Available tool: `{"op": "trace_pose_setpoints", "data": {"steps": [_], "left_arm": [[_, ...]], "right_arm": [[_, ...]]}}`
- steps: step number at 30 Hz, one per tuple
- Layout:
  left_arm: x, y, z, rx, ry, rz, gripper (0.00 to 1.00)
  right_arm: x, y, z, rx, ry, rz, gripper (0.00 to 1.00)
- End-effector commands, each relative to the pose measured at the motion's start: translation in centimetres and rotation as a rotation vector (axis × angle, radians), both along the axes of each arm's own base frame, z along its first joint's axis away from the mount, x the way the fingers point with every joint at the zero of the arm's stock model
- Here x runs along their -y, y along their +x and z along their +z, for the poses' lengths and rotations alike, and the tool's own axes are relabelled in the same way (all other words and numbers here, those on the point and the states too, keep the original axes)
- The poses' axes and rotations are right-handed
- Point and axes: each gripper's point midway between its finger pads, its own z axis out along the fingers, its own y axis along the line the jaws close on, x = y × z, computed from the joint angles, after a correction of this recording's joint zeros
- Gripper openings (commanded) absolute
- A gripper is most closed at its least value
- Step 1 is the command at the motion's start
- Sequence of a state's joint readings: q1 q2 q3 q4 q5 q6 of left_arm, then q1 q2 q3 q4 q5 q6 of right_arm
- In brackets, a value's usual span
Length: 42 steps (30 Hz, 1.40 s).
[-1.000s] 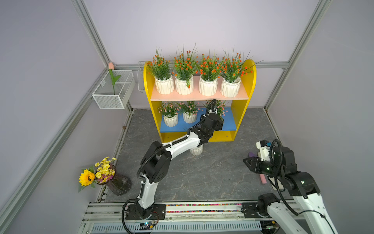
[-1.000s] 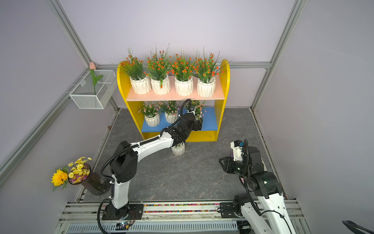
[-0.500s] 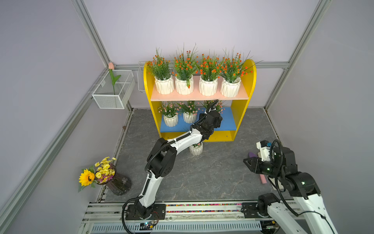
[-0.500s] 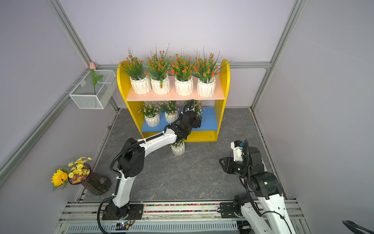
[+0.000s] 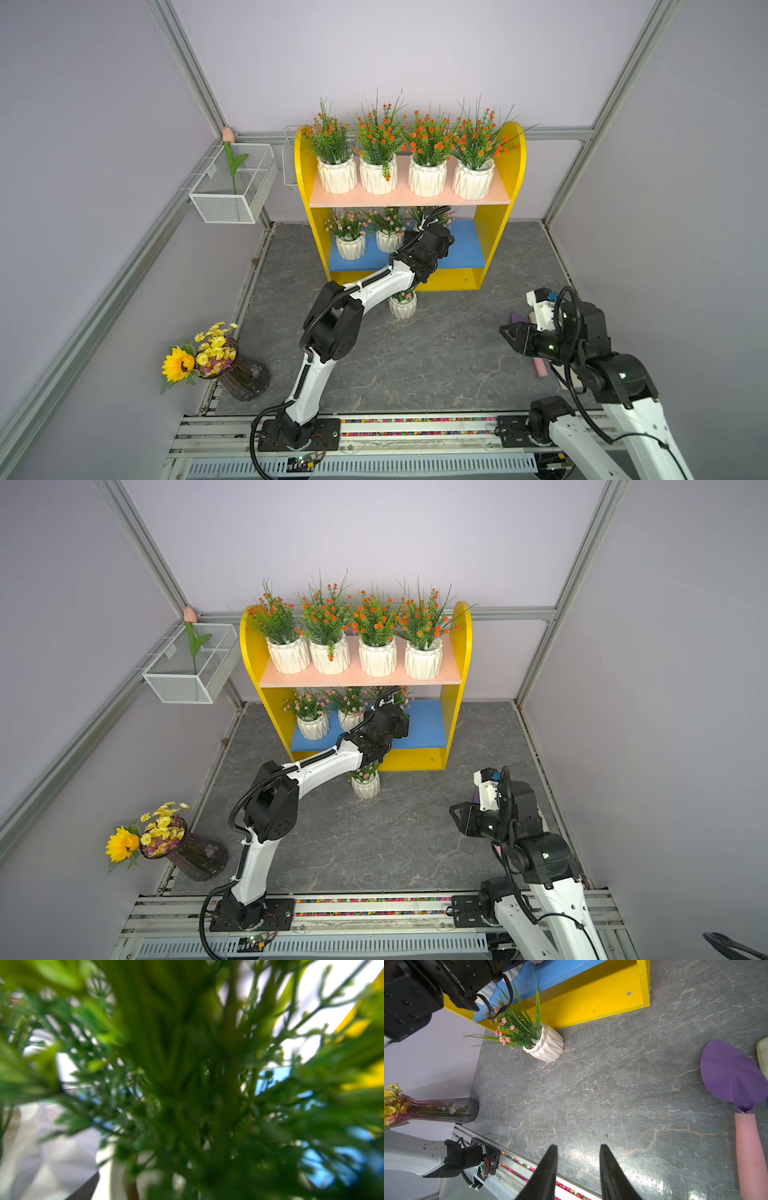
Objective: Place the baby's breath potted plants on the rack by color
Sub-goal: Place the baby's breath potted plant on the rack.
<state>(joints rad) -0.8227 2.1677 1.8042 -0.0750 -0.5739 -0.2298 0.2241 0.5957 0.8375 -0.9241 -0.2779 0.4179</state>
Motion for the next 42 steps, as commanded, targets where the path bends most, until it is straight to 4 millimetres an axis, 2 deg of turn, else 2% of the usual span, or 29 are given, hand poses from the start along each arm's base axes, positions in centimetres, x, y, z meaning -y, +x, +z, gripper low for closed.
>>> {"op": "trace_pose_setpoints", "data": {"steps": [1,3,6,13,23,35,42], "left_arm": [[-1.2,0.9,2.6,0.048,-0.087,0.065,0.78],[-1.3,0.9,2.5,0.043,-0.089,0.078,0.88],[-1.5,0.8,2.2,0.035,-0.095,0.092,0.94],[-2.3,0.3,2.7,0.036,-0.114,0.112,1.00],[-2.9,-2.2,4.5,0.070,-0.129,0.090,1.00],[-2.6,-4.4,5.0,0.073,-0.122,0.060,1.00],[-3.0,-7.7,5.2,0.073,-0.130,0.004,1.00]], "right_arm": [[0.0,0.0,-0.3,0.002,-0.005,0.009,0.37],[0.0,0.0,-0.3,0.001,-0.005,0.007,0.37],[0.0,0.0,-0.4,0.003,-0.007,0.007,0.38],[0.0,0.0,-0.3,0.006,-0.003,0.011,0.42],[0.0,0.0,-0.3,0.011,-0.004,0.005,0.44],[0.0,0.1,-0.3,0.013,-0.003,0.002,0.48],[-1.0,1.9,-1.1,0.015,0.039,0.018,0.48]]}}
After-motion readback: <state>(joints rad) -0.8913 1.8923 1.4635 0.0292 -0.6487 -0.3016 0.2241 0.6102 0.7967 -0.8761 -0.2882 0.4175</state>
